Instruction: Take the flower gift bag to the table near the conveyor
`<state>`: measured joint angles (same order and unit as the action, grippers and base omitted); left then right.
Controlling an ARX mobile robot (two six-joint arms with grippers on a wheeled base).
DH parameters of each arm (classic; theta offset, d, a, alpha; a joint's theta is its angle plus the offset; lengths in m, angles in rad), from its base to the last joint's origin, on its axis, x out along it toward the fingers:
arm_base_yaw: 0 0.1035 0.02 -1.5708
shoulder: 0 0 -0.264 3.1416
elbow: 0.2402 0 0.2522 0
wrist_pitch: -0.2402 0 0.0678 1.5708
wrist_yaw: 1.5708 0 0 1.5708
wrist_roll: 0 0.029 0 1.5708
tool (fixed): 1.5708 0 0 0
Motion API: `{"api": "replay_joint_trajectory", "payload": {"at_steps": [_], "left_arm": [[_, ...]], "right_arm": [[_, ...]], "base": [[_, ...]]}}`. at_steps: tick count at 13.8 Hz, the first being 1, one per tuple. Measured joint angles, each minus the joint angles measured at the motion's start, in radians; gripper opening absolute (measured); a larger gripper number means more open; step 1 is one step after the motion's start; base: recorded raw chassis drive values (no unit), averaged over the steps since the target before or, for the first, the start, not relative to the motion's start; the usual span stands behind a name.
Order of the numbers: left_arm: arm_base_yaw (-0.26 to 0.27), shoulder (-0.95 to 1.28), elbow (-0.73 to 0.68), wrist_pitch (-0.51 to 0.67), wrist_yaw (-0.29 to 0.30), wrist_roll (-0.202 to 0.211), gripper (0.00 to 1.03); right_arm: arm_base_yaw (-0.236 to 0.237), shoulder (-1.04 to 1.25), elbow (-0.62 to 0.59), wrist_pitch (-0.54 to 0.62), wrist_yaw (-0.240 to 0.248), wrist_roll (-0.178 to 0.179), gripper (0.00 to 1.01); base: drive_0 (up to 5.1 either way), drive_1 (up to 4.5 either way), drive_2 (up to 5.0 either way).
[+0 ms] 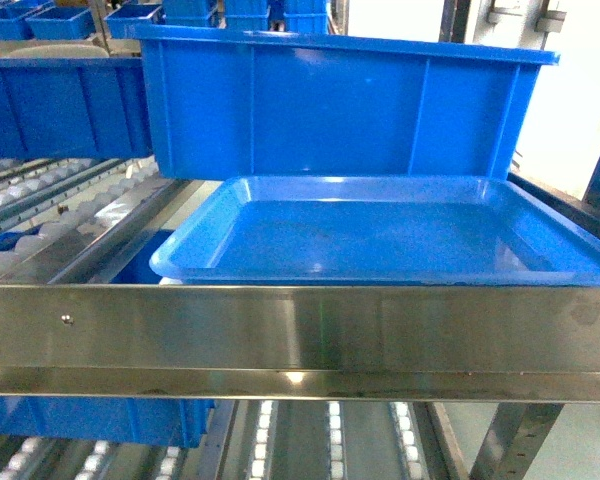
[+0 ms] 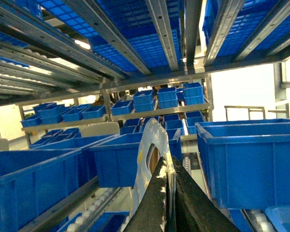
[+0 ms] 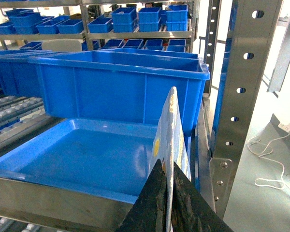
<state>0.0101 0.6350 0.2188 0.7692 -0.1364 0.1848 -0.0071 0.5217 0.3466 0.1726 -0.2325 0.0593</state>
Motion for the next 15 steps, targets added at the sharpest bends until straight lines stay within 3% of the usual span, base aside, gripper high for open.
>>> {"api": "replay_joint_trajectory", "payload": {"at_steps": [15], "left_arm": [[-0.001, 0.005, -0.001, -0.003, 0.005, 0.006, 0.02]], "right_arm": [[0.0, 0.0, 0.0, 0.0, 0.0, 0.0, 0.03]], "base": [[-4.8, 2.54, 2.5]]}}
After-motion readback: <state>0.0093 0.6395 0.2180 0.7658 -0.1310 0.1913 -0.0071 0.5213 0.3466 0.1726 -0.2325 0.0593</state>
